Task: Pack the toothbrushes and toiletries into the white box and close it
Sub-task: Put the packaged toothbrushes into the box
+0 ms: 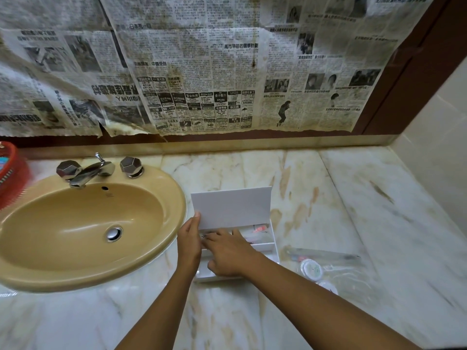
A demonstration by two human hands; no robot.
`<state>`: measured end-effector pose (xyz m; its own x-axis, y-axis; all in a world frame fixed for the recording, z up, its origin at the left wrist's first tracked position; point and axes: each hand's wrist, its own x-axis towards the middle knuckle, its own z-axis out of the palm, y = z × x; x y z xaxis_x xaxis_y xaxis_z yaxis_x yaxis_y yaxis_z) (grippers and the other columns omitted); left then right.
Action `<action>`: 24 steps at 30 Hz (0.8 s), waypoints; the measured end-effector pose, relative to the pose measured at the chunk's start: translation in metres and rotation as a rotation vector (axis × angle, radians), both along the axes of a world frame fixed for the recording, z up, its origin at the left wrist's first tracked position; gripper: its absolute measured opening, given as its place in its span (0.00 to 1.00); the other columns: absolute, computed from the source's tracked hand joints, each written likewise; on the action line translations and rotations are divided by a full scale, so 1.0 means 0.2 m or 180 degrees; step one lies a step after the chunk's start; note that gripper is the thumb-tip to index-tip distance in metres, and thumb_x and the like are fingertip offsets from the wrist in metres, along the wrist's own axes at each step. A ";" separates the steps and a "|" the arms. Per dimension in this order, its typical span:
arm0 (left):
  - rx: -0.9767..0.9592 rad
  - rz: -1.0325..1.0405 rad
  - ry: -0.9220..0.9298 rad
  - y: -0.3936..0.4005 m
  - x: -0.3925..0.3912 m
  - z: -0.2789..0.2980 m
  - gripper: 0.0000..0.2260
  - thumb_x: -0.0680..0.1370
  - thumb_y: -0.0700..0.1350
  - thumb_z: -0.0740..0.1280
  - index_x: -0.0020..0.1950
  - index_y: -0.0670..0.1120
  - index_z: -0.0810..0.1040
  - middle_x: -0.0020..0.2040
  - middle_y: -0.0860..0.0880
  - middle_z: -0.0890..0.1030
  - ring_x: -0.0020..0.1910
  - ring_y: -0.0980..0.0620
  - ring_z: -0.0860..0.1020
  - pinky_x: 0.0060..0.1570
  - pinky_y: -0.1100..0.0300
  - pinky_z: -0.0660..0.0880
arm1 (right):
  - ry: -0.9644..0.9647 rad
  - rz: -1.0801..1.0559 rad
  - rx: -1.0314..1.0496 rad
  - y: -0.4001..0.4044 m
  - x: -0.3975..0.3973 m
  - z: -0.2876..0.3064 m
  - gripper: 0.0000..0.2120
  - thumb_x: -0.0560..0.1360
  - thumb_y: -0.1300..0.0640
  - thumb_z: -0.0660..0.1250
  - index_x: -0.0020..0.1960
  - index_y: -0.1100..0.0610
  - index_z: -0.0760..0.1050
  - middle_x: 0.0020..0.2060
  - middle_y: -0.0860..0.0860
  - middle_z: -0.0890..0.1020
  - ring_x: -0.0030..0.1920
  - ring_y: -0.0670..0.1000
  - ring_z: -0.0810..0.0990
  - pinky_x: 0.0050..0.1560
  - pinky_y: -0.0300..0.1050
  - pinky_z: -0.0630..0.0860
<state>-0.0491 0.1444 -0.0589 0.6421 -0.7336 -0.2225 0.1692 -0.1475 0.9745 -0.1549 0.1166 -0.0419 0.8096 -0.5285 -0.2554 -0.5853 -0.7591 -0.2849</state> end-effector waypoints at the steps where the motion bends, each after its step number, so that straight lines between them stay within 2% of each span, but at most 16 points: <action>1: 0.0026 0.0002 -0.0021 0.00 0.00 0.00 0.12 0.83 0.45 0.60 0.43 0.51 0.79 0.42 0.55 0.82 0.39 0.62 0.80 0.38 0.71 0.74 | 0.0034 -0.0007 -0.0002 0.00 0.00 0.01 0.22 0.74 0.51 0.62 0.67 0.54 0.69 0.68 0.51 0.72 0.67 0.54 0.66 0.66 0.58 0.62; 4: 0.0126 -0.0051 -0.0050 0.01 0.01 -0.01 0.12 0.83 0.48 0.61 0.44 0.52 0.81 0.43 0.55 0.84 0.45 0.54 0.81 0.45 0.62 0.75 | -0.0073 -0.0199 -0.0174 0.02 -0.01 0.06 0.18 0.75 0.50 0.63 0.63 0.55 0.73 0.62 0.54 0.75 0.61 0.56 0.70 0.62 0.56 0.65; 6: 0.0172 -0.0061 -0.0025 0.01 0.01 -0.02 0.12 0.83 0.48 0.61 0.45 0.51 0.81 0.43 0.53 0.85 0.46 0.52 0.81 0.47 0.60 0.76 | -0.0242 -0.0515 -0.0360 0.03 -0.02 0.09 0.19 0.76 0.46 0.62 0.62 0.55 0.73 0.57 0.55 0.77 0.58 0.56 0.73 0.59 0.55 0.68; 10: 0.0174 -0.0029 -0.0081 0.01 0.00 -0.01 0.10 0.83 0.47 0.60 0.47 0.51 0.80 0.45 0.53 0.83 0.47 0.54 0.79 0.45 0.64 0.73 | -0.0189 -0.1167 -0.0205 0.03 -0.05 0.09 0.27 0.78 0.37 0.55 0.60 0.58 0.75 0.56 0.56 0.77 0.56 0.56 0.73 0.57 0.53 0.72; 13: 0.0195 -0.0075 -0.0138 0.01 0.01 -0.01 0.12 0.84 0.48 0.60 0.45 0.51 0.80 0.45 0.52 0.82 0.45 0.54 0.78 0.47 0.61 0.73 | -0.0013 -0.1121 0.0002 0.03 -0.08 0.09 0.32 0.78 0.35 0.50 0.57 0.61 0.77 0.55 0.57 0.76 0.57 0.56 0.72 0.55 0.53 0.71; 16: 0.0150 -0.0042 -0.0108 0.01 0.00 0.00 0.11 0.84 0.48 0.59 0.48 0.49 0.80 0.46 0.52 0.82 0.46 0.55 0.78 0.46 0.64 0.72 | -0.0170 -0.1164 0.0083 0.03 -0.09 0.10 0.32 0.78 0.35 0.50 0.55 0.61 0.77 0.52 0.56 0.78 0.54 0.55 0.74 0.52 0.51 0.73; 18: 0.0099 -0.0032 -0.0133 0.01 -0.01 0.02 0.10 0.84 0.48 0.59 0.50 0.50 0.79 0.46 0.54 0.81 0.46 0.58 0.78 0.44 0.67 0.71 | -0.0303 -0.1244 0.0059 0.01 -0.10 0.13 0.28 0.78 0.37 0.52 0.55 0.59 0.77 0.50 0.55 0.80 0.51 0.54 0.76 0.51 0.49 0.73; 20: 0.0086 -0.0027 -0.0135 0.01 -0.02 0.04 0.11 0.84 0.48 0.59 0.46 0.52 0.78 0.45 0.56 0.80 0.45 0.59 0.77 0.43 0.68 0.70 | -0.0405 -0.1303 -0.0052 -0.02 -0.13 0.16 0.21 0.79 0.43 0.56 0.54 0.58 0.77 0.49 0.54 0.80 0.49 0.54 0.77 0.49 0.47 0.72; 22: 0.0077 -0.0016 -0.0110 0.02 -0.03 0.05 0.12 0.84 0.47 0.59 0.43 0.53 0.77 0.43 0.56 0.79 0.44 0.59 0.76 0.43 0.68 0.70 | -0.0387 -0.1392 -0.0115 -0.07 -0.19 0.19 0.14 0.77 0.51 0.57 0.49 0.59 0.77 0.45 0.55 0.79 0.46 0.56 0.77 0.44 0.46 0.70; 24: 0.0054 -0.0016 -0.0074 0.02 -0.03 0.05 0.12 0.84 0.47 0.59 0.42 0.54 0.76 0.43 0.57 0.79 0.44 0.60 0.76 0.43 0.68 0.70 | -0.0251 -0.1582 -0.0075 -0.13 -0.26 0.21 0.09 0.75 0.55 0.59 0.45 0.58 0.76 0.43 0.55 0.79 0.43 0.56 0.77 0.41 0.44 0.69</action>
<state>-0.0542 0.1489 -0.0479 0.6436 -0.7331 -0.2199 0.1456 -0.1647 0.9755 -0.2076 0.0907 -0.0006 0.4749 -0.8600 -0.1868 -0.8551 -0.4007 -0.3290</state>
